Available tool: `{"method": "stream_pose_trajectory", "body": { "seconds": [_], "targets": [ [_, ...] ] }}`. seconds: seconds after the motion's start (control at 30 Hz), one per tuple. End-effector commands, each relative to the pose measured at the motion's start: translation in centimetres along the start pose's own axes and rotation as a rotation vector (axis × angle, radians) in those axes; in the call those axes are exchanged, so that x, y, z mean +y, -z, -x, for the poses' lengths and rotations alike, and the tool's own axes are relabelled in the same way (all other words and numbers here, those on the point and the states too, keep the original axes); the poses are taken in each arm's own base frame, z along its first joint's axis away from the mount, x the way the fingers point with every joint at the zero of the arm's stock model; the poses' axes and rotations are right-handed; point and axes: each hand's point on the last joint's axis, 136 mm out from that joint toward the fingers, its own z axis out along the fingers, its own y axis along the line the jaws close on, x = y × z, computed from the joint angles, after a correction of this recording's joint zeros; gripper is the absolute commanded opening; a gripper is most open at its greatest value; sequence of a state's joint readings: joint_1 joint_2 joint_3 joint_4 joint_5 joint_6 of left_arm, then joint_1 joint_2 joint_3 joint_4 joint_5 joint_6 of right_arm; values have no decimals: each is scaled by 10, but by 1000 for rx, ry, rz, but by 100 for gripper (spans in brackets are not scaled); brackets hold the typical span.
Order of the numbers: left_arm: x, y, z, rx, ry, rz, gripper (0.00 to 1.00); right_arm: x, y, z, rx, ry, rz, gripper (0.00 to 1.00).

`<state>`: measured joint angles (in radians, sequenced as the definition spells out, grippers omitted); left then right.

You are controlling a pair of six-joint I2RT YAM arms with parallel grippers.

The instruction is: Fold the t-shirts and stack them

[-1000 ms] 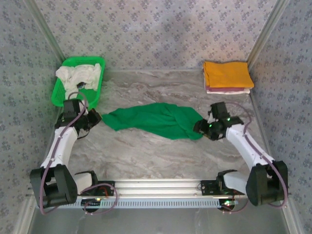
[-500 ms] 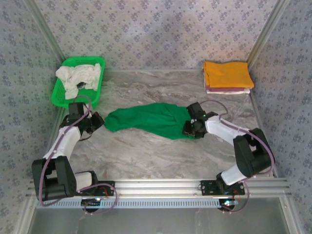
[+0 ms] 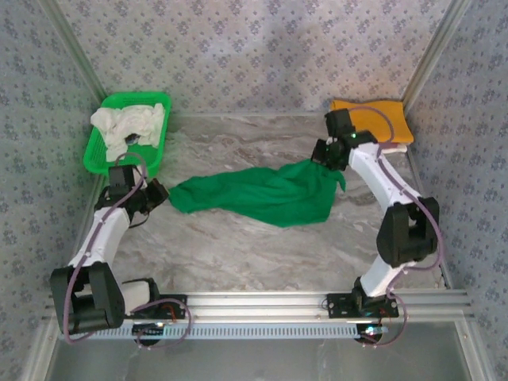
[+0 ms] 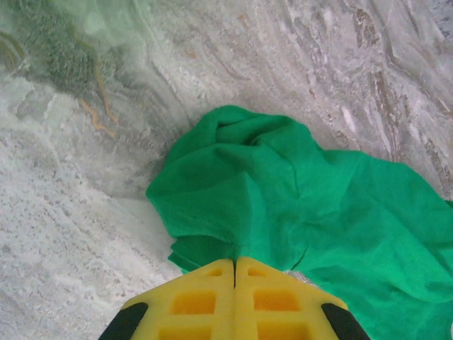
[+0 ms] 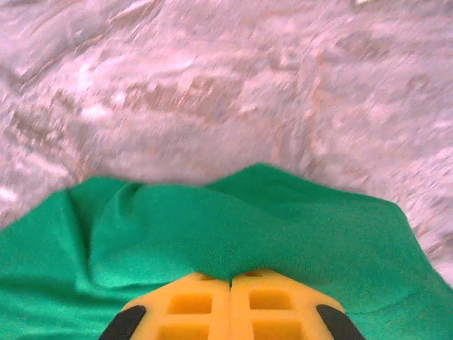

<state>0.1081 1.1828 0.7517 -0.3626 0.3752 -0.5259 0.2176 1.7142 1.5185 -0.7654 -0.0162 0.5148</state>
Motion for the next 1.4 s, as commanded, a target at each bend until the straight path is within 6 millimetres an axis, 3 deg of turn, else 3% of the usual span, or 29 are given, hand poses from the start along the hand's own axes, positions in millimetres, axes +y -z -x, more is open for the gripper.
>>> {"method": "stream_pose_trajectory", "body": {
  "seconds": [0.0,0.03,0.1,0.17,0.23,0.3,0.37,0.47,0.5,0.67,0.83,1.0,1.17,1.23,1.3,1.37],
  "targets": [
    [-18,1,20,-28,-24,-37,0,-29,-43,-1,168,8,-108,27],
    [-20,-1,23,-24,-30,-40,0,-31,-51,5,173,2,-113,42],
    [-22,-3,26,-22,-36,-41,0,-33,-57,12,153,2,-126,48],
    [-23,-5,27,-18,-38,-44,0,-32,-48,11,136,17,-134,54],
    [-24,-6,25,-9,-39,-45,0,-28,-29,-3,114,39,-120,60],
    [-22,-6,20,1,-36,-39,0,-26,-9,-33,117,52,-105,69],
    [-16,-6,12,13,-29,-21,0,-37,6,-66,132,43,-117,70],
    [-6,-6,1,28,-17,-3,0,-59,4,-131,241,-33,-95,70],
    [-3,-7,-4,35,-12,3,0,-66,1,-144,258,-39,-99,69],
    [6,-9,-18,59,4,19,0,-78,-24,-179,354,-13,-117,67],
    [8,-7,-20,48,7,19,0,-71,-47,-183,359,6,-66,64],
    [9,-7,-19,42,5,27,0,-61,-65,-170,322,4,-36,61],
    [12,-6,-20,38,1,42,0,-63,-82,-170,336,-10,-45,49],
    [14,-7,-20,37,1,46,0,-65,-90,-169,333,-23,-43,38],
    [13,-6,-19,33,3,48,0,-63,-91,-168,333,-27,-44,20],
    [10,0,-15,18,11,40,0,-57,-80,-164,325,-35,-26,6]
  ]
}}
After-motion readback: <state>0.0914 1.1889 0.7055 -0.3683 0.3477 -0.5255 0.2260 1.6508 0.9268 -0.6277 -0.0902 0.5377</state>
